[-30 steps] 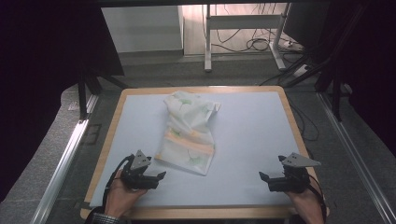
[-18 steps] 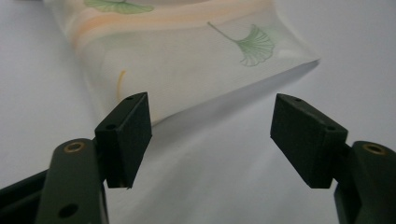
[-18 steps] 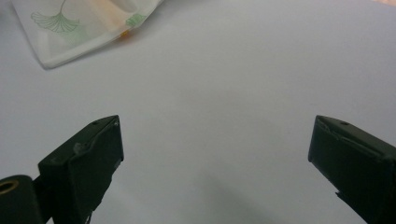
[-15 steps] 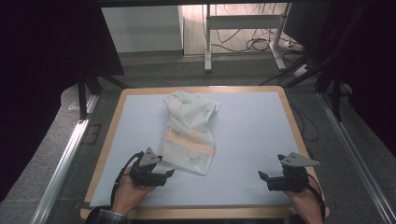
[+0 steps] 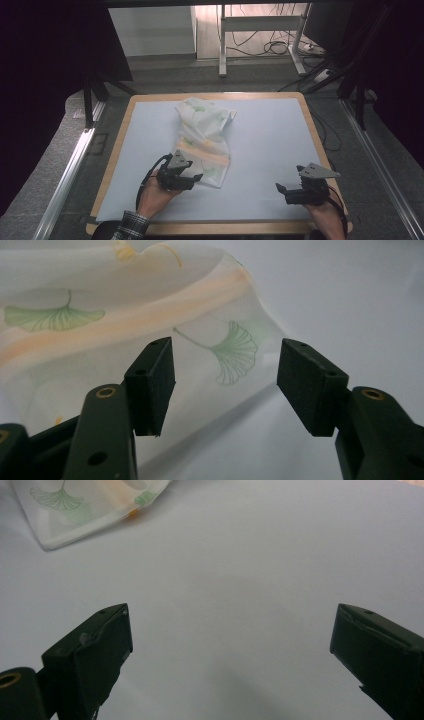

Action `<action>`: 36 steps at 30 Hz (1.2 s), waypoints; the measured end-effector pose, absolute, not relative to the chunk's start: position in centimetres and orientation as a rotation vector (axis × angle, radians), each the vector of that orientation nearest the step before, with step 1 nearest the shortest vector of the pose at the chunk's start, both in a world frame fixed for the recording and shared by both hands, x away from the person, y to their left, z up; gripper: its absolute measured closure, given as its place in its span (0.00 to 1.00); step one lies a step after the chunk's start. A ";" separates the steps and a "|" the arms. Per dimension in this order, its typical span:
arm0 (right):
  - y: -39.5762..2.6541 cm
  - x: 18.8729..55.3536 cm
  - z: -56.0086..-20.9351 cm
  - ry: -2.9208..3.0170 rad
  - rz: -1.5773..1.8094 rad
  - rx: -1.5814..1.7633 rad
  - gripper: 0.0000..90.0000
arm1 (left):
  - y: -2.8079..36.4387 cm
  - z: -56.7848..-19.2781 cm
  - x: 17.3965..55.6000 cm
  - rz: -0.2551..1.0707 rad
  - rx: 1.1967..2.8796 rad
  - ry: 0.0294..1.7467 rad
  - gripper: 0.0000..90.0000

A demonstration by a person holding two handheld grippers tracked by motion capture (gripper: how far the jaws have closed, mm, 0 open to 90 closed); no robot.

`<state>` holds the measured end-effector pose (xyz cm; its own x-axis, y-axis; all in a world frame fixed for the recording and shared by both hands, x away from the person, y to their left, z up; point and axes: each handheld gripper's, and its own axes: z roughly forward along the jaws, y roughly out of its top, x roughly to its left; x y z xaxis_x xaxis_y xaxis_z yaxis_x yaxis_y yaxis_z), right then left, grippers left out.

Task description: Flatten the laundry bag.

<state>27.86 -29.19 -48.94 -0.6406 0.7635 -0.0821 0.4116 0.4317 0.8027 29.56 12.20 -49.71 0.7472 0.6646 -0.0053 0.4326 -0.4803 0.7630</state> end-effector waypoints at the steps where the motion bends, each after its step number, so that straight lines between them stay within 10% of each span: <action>1: -29.2 27.9 -48.9 2.252 1.085 0.994 0.04 | 11.9 -49.7 29.8 0.375 2.156 0.816 0.46; 17: -29.2 27.8 -49.0 2.247 1.064 1.000 0.04 | 7.6 -49.6 32.7 0.330 2.196 0.750 0.66; 36: -29.2 27.8 -49.1 2.255 1.031 1.004 0.04 | 1.5 -51.4 36.8 0.372 2.285 0.832 0.51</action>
